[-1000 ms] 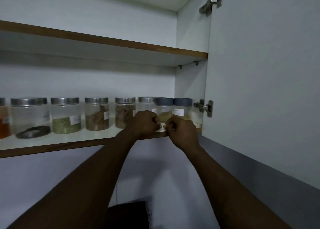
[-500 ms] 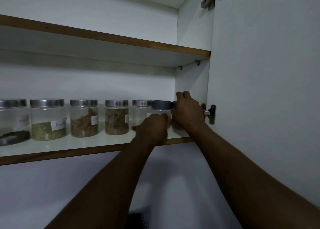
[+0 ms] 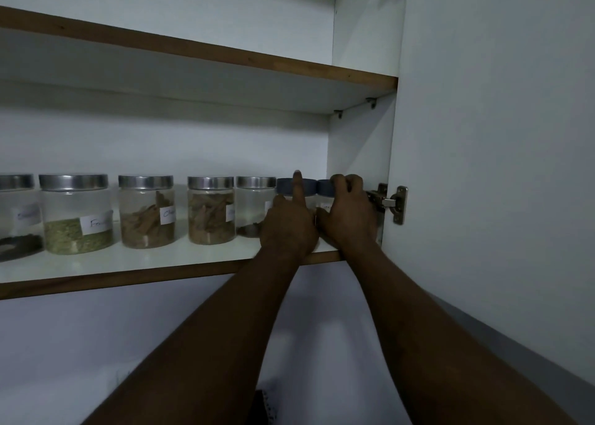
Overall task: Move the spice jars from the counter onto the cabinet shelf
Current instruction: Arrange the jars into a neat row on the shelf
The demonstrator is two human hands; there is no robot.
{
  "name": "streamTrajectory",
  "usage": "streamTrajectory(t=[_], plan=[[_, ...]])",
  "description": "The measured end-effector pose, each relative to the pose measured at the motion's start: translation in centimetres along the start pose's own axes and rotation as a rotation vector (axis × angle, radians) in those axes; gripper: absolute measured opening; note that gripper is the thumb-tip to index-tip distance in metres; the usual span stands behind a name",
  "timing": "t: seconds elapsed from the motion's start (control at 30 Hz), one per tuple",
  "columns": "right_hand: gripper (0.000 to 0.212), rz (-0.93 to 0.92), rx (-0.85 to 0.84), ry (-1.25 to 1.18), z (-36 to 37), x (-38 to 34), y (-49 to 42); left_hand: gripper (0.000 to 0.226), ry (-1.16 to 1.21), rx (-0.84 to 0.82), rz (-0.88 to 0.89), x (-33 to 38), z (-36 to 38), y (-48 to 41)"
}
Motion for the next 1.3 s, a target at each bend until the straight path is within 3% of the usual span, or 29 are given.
streamTrajectory(t=[0.3,0.63,0.8,1.3], plan=[[0.076,0.007,0.006,-0.018,0.1,0.3,0.1,0.104,-0.079,-0.014,-0.069,-0.8,0.7,-1.2],[0.072,0.022,0.012,-0.023,-0.1,0.3,0.2,0.104,0.115,0.014,-0.149,-1.5,0.6,-1.4],[0.069,0.029,0.022,-0.013,-0.4,0.1,0.1,0.118,0.283,0.028,-0.199,-2.3,0.1,-1.5],[0.061,0.036,0.113,-0.143,-1.5,0.1,0.2,0.119,0.169,0.041,-0.17,-2.3,0.6,-1.3]])
Point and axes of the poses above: each hand's wrist, its own y-axis away from the middle knuckle, its own z-axis out of the palm, x = y × z, the point moved 9 cm from there along -y, towards the middle knuckle, and after that the axes turned 15 degrees about x, right-handed, at the moved point
